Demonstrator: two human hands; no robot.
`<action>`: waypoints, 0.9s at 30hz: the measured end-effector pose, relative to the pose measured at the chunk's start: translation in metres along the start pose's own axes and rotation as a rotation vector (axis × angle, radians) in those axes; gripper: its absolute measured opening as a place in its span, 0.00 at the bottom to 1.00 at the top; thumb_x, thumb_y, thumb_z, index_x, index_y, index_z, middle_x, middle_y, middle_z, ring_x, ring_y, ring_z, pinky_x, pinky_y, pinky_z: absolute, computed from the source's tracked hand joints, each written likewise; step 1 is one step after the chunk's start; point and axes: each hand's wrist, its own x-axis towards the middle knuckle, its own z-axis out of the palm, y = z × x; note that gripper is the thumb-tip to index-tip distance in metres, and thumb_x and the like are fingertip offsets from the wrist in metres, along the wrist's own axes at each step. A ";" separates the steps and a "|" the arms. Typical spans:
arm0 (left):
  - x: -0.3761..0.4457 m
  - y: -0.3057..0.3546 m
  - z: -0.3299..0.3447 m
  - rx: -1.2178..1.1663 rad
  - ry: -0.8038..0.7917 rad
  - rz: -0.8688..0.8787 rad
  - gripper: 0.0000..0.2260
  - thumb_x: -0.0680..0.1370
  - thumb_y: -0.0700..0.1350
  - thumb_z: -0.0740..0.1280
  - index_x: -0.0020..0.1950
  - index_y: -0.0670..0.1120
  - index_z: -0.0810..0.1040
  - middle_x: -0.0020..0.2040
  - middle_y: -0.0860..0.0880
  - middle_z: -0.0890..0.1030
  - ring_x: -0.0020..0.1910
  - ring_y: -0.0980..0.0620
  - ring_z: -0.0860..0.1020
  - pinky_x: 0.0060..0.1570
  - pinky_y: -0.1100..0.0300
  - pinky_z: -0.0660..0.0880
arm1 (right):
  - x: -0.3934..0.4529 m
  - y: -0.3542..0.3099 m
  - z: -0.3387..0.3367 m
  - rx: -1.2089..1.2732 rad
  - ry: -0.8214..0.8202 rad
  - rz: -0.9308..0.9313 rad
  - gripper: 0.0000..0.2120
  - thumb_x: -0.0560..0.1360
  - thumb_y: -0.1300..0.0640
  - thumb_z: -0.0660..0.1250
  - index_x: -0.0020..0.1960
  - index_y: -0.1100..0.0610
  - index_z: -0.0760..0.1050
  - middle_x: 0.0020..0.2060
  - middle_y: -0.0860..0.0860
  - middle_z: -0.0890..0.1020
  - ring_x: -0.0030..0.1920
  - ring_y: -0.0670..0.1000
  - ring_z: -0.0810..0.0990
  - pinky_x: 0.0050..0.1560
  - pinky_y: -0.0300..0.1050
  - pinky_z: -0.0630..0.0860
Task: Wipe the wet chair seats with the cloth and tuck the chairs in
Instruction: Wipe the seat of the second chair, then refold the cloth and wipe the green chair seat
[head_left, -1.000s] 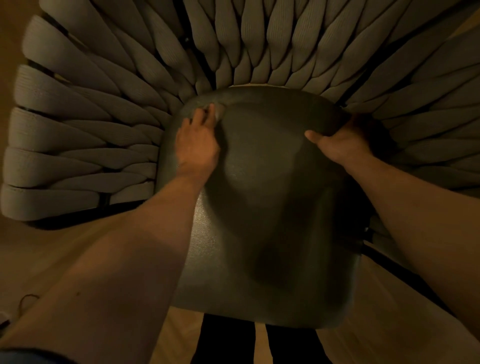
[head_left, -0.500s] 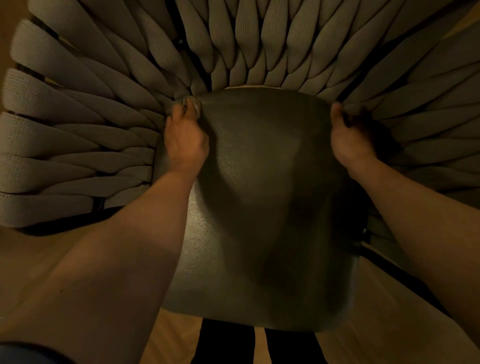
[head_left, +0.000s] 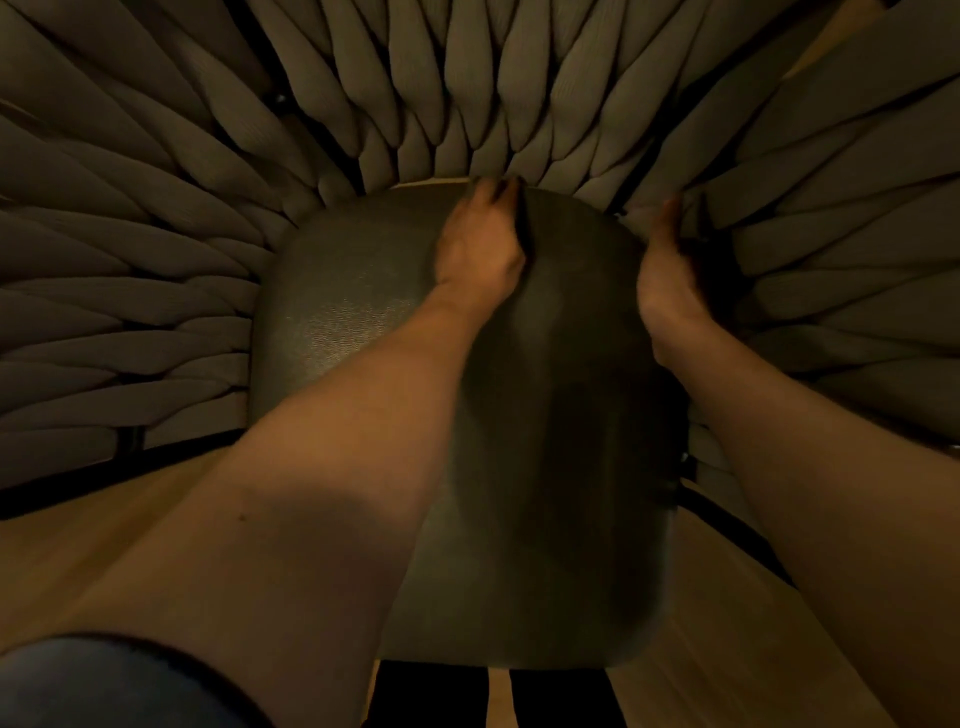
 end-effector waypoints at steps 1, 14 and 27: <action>0.001 0.011 0.004 0.000 -0.013 0.032 0.26 0.75 0.37 0.61 0.75 0.44 0.66 0.66 0.42 0.71 0.60 0.39 0.73 0.59 0.49 0.72 | -0.001 0.001 -0.001 0.076 0.011 0.035 0.45 0.77 0.24 0.50 0.84 0.51 0.50 0.81 0.51 0.59 0.80 0.56 0.59 0.79 0.56 0.55; -0.043 0.096 0.040 0.031 -0.278 0.425 0.22 0.79 0.43 0.61 0.74 0.47 0.67 0.68 0.43 0.70 0.58 0.40 0.74 0.50 0.51 0.73 | -0.035 0.049 -0.034 0.228 0.182 -0.063 0.31 0.82 0.33 0.52 0.75 0.51 0.72 0.71 0.51 0.76 0.69 0.53 0.74 0.72 0.53 0.69; -0.185 0.083 -0.089 -1.477 -0.855 -0.750 0.15 0.81 0.37 0.60 0.67 0.45 0.75 0.59 0.41 0.81 0.48 0.47 0.82 0.44 0.57 0.78 | -0.203 0.139 -0.100 0.344 -0.153 0.061 0.05 0.83 0.53 0.65 0.58 0.51 0.76 0.59 0.52 0.80 0.58 0.50 0.80 0.63 0.52 0.77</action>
